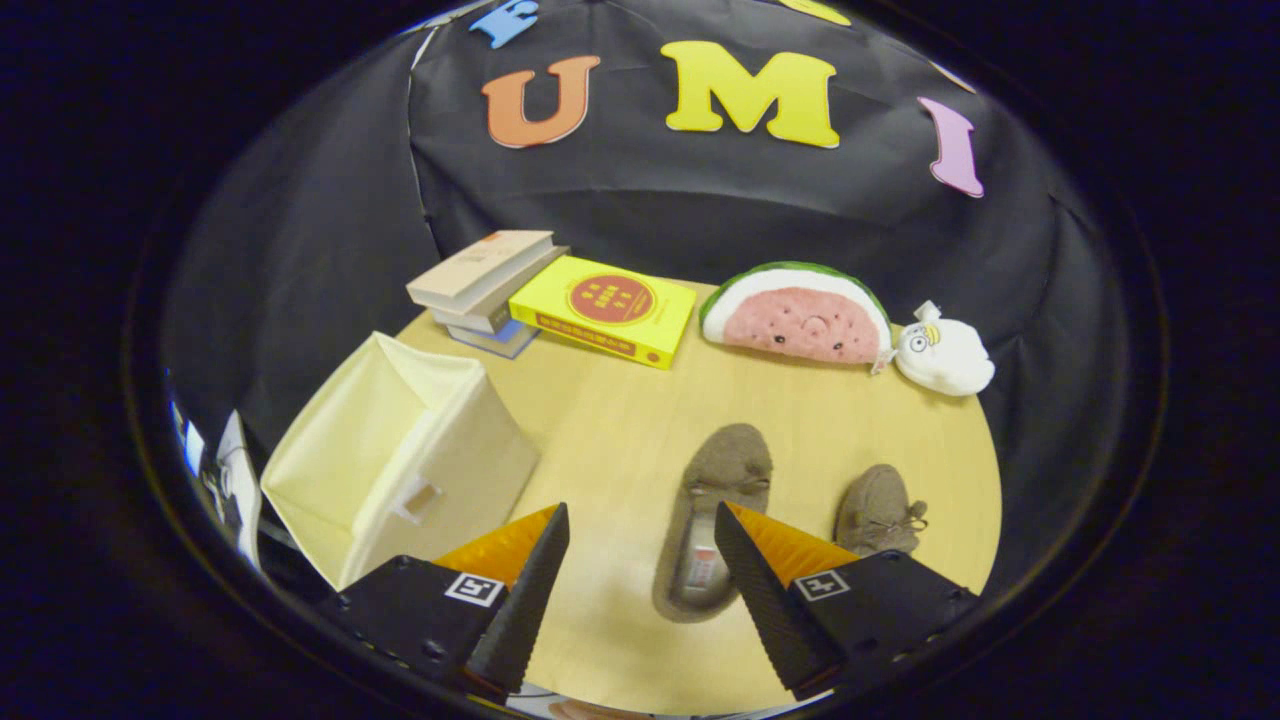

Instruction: Open the storage box then place both shoes into the box .Put the left shoe in first, then the right shoe, with the right side of both shoes facing outward in a uniform manner.

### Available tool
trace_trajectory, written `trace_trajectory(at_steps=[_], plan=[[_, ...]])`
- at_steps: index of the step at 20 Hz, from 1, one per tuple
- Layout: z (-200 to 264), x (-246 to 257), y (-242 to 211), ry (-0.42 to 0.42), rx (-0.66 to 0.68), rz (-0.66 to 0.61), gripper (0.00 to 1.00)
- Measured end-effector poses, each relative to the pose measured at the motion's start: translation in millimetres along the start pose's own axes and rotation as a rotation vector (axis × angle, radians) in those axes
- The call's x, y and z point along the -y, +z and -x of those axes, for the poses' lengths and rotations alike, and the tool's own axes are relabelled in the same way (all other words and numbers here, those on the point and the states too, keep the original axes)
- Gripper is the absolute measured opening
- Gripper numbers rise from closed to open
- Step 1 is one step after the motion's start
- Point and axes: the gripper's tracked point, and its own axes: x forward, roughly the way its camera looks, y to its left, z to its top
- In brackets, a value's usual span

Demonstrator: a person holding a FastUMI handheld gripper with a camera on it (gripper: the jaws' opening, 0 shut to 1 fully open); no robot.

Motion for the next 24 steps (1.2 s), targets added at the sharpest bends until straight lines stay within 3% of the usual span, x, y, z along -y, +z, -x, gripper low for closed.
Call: trace_trajectory(at_steps=[3,8,13,14,17,18,19,20,24], plan=[[-10.5,31.0,-25.6,-0.073,-0.091,0.002,0.89],[-48.5,62.2,-57.6,-0.120,-0.229,-0.096,0.86],[-77.9,76.9,-78.7,-0.138,-0.343,-0.134,0.73],[-82.1,73.4,-82.0,-0.116,-0.369,-0.143,0.55],[-89.3,66.2,-81.2,-0.075,-0.386,-0.150,0.32],[-89.6,66.5,-80.2,-0.077,-0.381,-0.148,0.19],[-89.9,63.8,-81.0,-0.076,-0.386,-0.152,0.19],[-89.7,64.6,-80.0,-0.086,-0.376,-0.165,0.03],[-89.3,64.3,-73.4,-0.106,-0.359,-0.202,0.00]])
